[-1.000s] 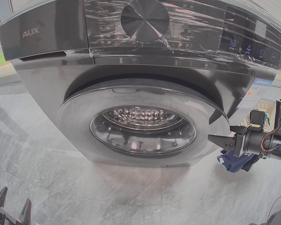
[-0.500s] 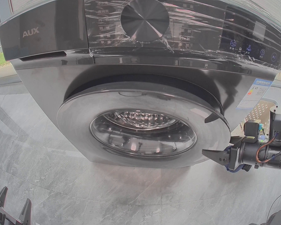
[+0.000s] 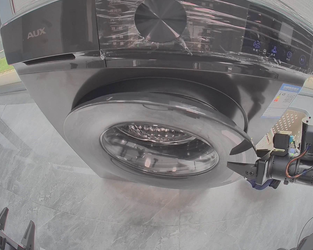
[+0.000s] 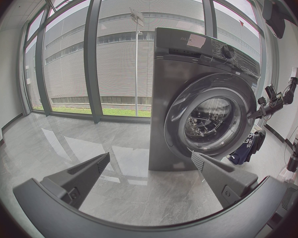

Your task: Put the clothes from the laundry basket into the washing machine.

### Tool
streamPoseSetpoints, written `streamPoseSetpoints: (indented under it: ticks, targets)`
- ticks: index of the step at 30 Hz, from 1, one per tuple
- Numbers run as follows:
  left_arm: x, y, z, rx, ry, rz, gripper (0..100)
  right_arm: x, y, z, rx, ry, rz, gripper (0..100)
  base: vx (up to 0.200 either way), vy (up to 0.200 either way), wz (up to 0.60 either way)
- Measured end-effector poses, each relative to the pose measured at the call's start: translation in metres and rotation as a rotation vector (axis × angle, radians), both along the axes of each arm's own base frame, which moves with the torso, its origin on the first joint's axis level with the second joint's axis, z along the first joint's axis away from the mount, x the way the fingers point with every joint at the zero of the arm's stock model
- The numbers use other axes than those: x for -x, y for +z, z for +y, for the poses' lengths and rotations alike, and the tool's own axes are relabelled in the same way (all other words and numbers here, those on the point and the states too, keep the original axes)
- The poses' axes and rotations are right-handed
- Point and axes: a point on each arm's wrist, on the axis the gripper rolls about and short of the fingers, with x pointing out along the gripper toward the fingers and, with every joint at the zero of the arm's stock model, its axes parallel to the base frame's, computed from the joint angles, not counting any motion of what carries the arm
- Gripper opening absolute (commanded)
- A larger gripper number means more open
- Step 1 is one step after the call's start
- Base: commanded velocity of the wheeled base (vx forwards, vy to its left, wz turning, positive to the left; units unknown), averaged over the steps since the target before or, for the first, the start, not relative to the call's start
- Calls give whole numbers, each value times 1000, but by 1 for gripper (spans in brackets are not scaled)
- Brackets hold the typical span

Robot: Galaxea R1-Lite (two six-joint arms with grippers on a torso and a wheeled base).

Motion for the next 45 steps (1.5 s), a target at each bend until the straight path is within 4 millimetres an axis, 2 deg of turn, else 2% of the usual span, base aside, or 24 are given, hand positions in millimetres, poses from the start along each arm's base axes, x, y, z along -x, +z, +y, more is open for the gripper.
streamPoseSetpoints:
  ticks: [5,14,18,24,27,31,37,42,45]
  targets:
    - [0,0,0,0,-1,0,100,-2,-4,6,9,23,18,100,0,0,0]
    - [0,0,0,0,1,0,100,20,-10,11,22,88,36,100,0,0,0]
    - [0,0,0,0,0,0,100,19,-7,11,13,84,18,100,0,0,0]
    - [0,0,0,0,0,0,100,7,-8,15,17,64,26,100,-200,0,0]
    - [0,0,0,1,0,0,100,4,-11,17,22,67,37,100,0,0,0]
    - [0,0,0,0,0,0,100,9,-15,21,31,96,55,100,0,0,0]
    - [0,0,0,0,0,0,100,28,-19,24,35,155,66,100,0,0,0]
    - [0,0,0,0,0,0,100,27,-17,22,25,138,60,100,0,0,0]
    - [0,0,0,-1,0,0,100,23,-17,22,25,128,62,100,-200,0,0]
